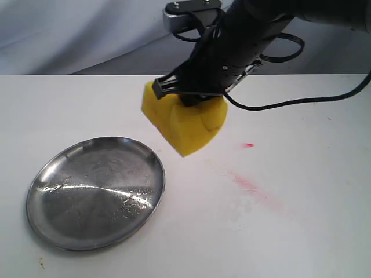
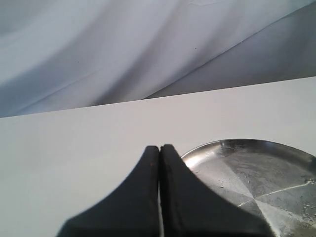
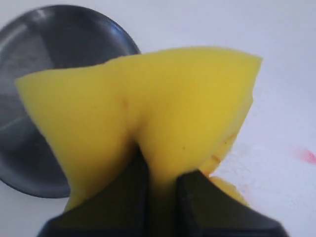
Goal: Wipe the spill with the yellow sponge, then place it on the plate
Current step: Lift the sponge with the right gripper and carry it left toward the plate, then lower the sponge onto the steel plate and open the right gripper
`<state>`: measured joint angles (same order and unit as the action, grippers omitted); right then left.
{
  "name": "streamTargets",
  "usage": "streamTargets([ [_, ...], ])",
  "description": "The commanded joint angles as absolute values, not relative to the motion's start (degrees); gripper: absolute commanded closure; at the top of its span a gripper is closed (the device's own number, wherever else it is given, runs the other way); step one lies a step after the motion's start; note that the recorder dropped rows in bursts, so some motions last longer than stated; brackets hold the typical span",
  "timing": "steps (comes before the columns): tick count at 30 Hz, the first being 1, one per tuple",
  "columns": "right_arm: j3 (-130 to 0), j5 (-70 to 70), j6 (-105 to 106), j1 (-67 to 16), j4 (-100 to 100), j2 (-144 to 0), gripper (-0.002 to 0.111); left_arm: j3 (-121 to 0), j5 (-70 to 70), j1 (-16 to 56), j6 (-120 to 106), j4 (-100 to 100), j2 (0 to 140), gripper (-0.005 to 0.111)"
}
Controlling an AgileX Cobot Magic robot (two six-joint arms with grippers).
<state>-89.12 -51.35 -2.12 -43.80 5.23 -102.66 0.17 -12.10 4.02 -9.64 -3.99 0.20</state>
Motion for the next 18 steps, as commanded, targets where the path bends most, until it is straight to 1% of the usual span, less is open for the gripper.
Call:
streamTargets([
  [1,-89.1,-44.7,-3.1,-48.0,9.0,-102.9,0.108,0.0,-11.8,4.0,-9.1,-3.9,0.0,0.107],
  [7,-89.1,-31.8,-3.1,-51.4,13.6,-109.2,0.108,0.0,-11.8,4.0,-9.1,-3.9,0.0,0.107],
  [11,-89.1,-25.9,-3.1,-51.4,19.3,-114.9,0.108,0.0,-11.8,4.0,-9.1,-3.9,0.0,0.107],
  [18,-89.1,-22.8,-3.1,-51.4,22.8,-122.1,0.108,0.0,-11.8,4.0,-9.1,-3.9,0.0,0.107],
])
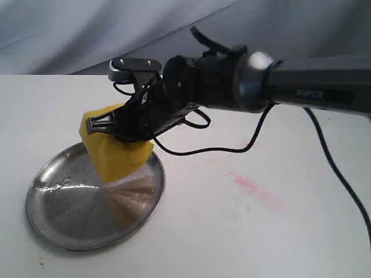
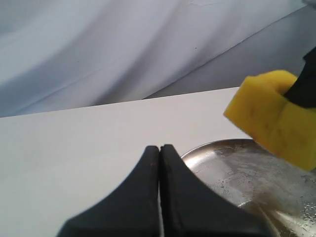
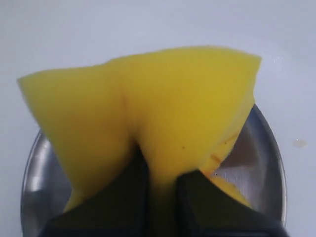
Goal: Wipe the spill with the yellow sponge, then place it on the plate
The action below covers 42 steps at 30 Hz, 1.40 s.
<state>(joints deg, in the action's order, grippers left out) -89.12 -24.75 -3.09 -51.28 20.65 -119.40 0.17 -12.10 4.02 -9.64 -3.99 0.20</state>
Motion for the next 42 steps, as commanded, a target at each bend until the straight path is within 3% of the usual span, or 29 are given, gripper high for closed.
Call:
streamTargets([
  [1,-89.1,-23.0,-3.1,-51.4,23.6,-122.8,0.108,0.0,-11.8,4.0,-9.1,-3.9,0.0,0.107],
  [5,-89.1,-22.9,-2.2,-51.4,26.1,-123.9,0.108,0.0,-11.8,4.0,-9.1,-3.9,0.0,0.107],
  [8,-89.1,-22.8,0.7,-51.4,28.3,-123.9,0.1,0.0,-11.8,4.0,-9.1,-3.9,0.0,0.107],
  [11,-89.1,-23.0,3.1,-51.4,28.9,-123.9,0.086,0.0,-11.8,4.0,-9.1,-3.9,0.0,0.107],
  [18,-89.1,-25.9,3.4,-51.4,28.9,-123.9,0.041,0.0,-11.8,4.0,-9.1,-3.9,0.0,0.107],
  [22,-89.1,-28.0,3.4,-51.4,29.1,-123.4,0.031,0.0,-11.8,4.0,-9.1,-3.9,0.0,0.107],
  [32,-89.1,-32.4,4.3,-51.4,29.5,-114.0,0.034,0.0,-11.8,4.0,-9.1,-3.9,0.0,0.107],
  [38,-86.4,-31.0,3.7,-51.4,27.3,-107.3,0.062,0.0,-11.8,4.0,-9.1,-3.9,0.0,0.107],
  [42,-79.0,-25.9,3.9,-51.4,25.8,-102.3,0.087,0.0,-11.8,4.0,-9.1,-3.9,0.0,0.107],
])
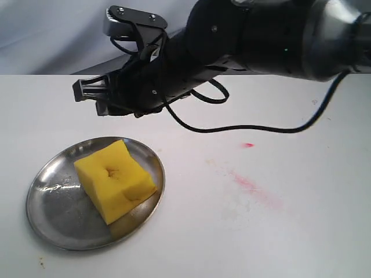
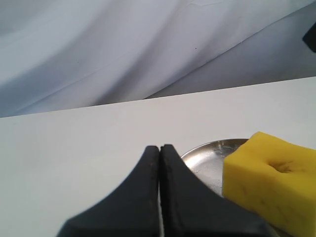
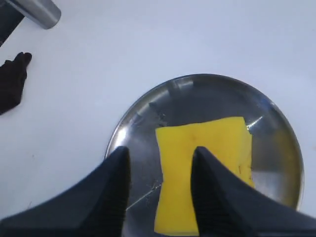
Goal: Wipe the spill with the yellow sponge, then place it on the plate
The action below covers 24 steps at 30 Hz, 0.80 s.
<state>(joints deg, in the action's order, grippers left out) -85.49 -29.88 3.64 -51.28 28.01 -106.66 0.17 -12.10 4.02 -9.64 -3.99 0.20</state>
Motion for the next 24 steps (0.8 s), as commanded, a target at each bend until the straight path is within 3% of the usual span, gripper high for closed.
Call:
streamTargets([
  [1,-76.7,-24.8,3.9,-51.4,24.5,-101.0,0.093,0.0,-11.8,4.0,-9.1,-3.9,0.0,0.107],
  [5,-67.5,-21.0,3.9,-51.4,19.9,-96.3,0.108,0.0,-11.8,4.0,-9.1,-3.9,0.0,0.107],
  [19,-39.2,-6.1,1.4,-51.2,19.1,-75.3,0.108,0.0,-11.8,4.0,-9.1,-3.9,0.0,0.107],
  [24,-30.7,-0.9,1.4,-47.1,19.1,-69.1,0.108,0.0,-11.8,4.0,-9.1,-3.9,0.0,0.107],
])
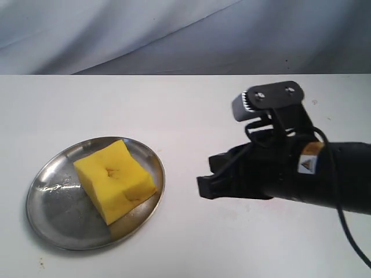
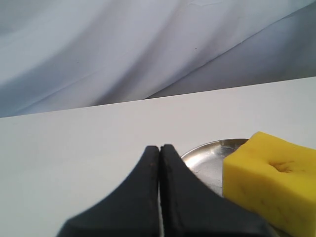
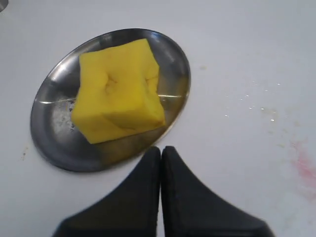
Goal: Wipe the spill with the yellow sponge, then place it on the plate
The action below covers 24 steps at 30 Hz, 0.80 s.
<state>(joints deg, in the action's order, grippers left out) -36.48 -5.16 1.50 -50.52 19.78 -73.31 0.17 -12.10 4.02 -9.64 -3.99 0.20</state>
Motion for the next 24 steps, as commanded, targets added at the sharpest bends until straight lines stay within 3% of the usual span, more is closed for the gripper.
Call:
streamTargets([
  [1,-29.0,0.0,1.4,-45.7,19.0,-67.8,0.108,0.0,-11.8,4.0,-9.1,-3.9,0.0,0.107],
  [24,-2.3,2.2,1.2,-13.7,12.0,-24.5,0.108,0.0,-11.8,4.0,-9.1,-3.9,0.0,0.107],
])
